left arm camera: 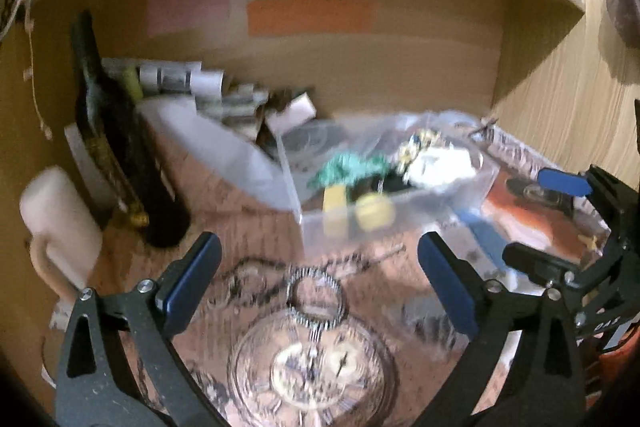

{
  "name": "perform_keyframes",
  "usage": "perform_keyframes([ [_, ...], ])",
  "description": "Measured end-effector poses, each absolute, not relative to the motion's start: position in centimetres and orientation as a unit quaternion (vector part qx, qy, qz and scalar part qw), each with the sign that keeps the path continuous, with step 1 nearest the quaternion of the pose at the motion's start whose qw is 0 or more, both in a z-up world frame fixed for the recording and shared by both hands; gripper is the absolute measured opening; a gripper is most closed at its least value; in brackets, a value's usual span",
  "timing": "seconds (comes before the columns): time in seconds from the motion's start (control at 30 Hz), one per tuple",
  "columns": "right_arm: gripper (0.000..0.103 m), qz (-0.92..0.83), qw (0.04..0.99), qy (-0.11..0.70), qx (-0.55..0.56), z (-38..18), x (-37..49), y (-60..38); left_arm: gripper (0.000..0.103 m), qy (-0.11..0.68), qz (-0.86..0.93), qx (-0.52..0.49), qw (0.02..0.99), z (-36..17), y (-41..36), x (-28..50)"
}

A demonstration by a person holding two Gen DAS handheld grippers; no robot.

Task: Organize soft objects
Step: 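Grasp the black-white braided cord with the left tool while the right tool grasps the steel wool bag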

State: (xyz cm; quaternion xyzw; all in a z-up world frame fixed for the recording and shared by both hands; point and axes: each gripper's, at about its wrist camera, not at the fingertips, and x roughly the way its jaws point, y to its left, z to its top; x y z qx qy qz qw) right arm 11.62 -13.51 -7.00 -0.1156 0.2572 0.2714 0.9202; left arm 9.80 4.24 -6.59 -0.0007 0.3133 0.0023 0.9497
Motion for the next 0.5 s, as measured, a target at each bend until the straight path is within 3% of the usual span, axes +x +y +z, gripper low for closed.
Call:
perform_keyframes([
  [0.33, 0.102, 0.298, 0.876, 0.372, -0.074, -12.9, 11.6, -12.4, 0.1, 0.4, 0.025, -0.023, 0.916, -12.8, 6.1, 10.6],
  [0.5, 0.075, 0.332, 0.845, 0.414, -0.069, -14.4, 11.7, -11.5, 0.1, 0.42, 0.018, -0.03, 0.907, -14.3, 6.3, 11.7],
])
